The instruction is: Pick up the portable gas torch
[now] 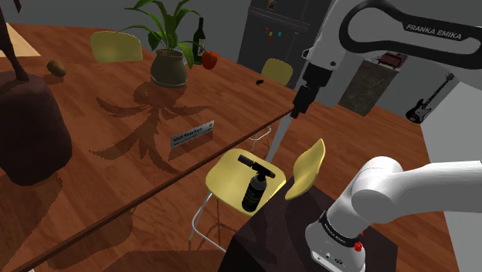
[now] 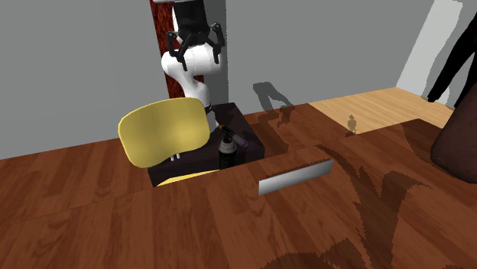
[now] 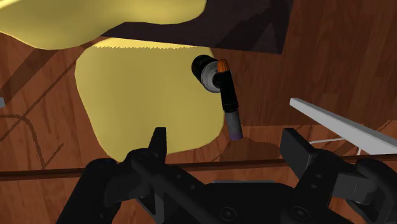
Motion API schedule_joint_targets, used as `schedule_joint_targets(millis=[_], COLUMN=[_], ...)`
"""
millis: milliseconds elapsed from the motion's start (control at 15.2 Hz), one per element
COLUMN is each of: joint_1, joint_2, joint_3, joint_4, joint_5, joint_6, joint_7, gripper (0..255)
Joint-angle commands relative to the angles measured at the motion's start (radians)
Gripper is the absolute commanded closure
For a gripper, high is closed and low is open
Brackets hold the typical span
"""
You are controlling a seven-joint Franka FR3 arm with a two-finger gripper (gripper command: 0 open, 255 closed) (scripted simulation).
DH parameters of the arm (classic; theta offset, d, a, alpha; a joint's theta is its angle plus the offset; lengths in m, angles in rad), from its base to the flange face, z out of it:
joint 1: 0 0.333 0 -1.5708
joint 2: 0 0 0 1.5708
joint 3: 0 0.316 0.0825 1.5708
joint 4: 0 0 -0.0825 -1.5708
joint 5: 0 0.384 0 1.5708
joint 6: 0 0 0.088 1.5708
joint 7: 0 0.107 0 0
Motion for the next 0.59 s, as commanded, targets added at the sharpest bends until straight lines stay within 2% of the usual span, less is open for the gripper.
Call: schedule_joint_targets(millis=[0, 528], joint_1=[0.0, 0.021], joint_2=[0.0, -0.06], joint_3=[0.0, 0.087], joint_4=[0.0, -0.294], joint_5=[0.0, 0.032], joint_6=[0.0, 0.262], joint_7=[0.0, 0.074], gripper=[0, 0])
